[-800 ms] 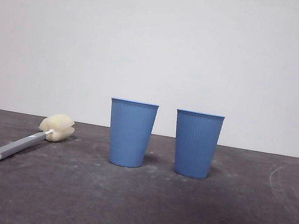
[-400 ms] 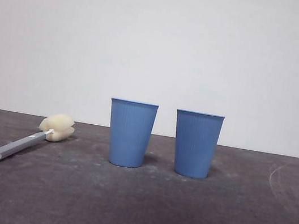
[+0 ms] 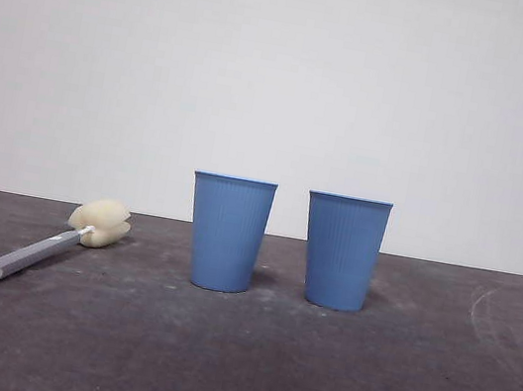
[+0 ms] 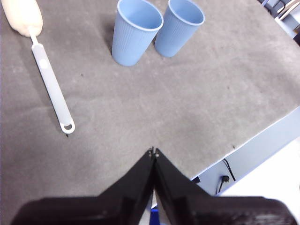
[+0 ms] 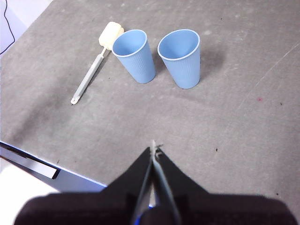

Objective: Pick up the cup brush,pick up the cup,insert the brush into the cup,clean the cup,put the cup brush back,put the cup back to the fixed position on the table

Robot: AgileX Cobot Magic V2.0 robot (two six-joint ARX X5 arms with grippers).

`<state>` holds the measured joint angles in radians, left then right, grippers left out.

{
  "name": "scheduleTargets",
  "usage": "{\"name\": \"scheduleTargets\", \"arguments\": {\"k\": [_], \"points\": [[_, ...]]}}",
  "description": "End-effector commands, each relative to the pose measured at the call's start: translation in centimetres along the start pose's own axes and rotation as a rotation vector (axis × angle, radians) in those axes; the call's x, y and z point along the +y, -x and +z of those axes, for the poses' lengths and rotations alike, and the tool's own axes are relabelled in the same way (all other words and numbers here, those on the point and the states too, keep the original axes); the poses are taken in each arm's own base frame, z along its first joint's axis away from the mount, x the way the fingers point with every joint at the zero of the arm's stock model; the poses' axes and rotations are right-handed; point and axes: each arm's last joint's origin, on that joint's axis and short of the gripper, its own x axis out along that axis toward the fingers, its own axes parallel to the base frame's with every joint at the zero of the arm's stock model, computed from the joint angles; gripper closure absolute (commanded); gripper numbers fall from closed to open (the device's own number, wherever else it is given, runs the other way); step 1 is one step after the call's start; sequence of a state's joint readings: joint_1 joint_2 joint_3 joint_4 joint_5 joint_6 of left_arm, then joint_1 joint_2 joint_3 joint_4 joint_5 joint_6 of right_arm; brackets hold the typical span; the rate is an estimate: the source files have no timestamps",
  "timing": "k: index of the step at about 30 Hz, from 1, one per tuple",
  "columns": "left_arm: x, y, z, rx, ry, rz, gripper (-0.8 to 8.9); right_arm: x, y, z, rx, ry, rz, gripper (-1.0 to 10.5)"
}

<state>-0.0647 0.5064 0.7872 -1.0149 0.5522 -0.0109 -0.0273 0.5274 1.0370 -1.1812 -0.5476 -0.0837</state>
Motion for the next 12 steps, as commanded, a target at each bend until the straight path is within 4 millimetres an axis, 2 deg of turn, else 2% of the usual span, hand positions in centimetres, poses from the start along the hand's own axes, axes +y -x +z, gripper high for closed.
{"name": "scheduleTargets", "arguments": {"k": [1,2,5,6,7,12], "points": [[0.1,-0.2,0.2,0.014,0.012,0.000,7.92,0.0,0.0,0.1,0.000,0.016,0.003,8.7],[0.2,-0.3,0.3,0.019,0.019,0.001,7.16,0.0,0.0,0.1,0.001,0.015,0.004,7.7],[0.3,-0.5,0.7,0.034,0.037,0.001,3.22,-0.1,-0.1,0.2,0.003,0.013,0.003,4.8],[0.3,-0.6,0.8,0.038,0.040,0.000,2.30,-0.1,-0.2,0.2,0.005,0.013,0.004,4.2],[0.4,-0.6,0.9,0.045,0.045,0.001,1.86,-0.1,-0.2,0.2,0.006,0.012,0.004,3.8],[0.7,-1.2,1.6,0.085,0.065,-0.003,1.87,-0.2,-0.3,0.4,0.012,0.015,0.005,3.8]]}}
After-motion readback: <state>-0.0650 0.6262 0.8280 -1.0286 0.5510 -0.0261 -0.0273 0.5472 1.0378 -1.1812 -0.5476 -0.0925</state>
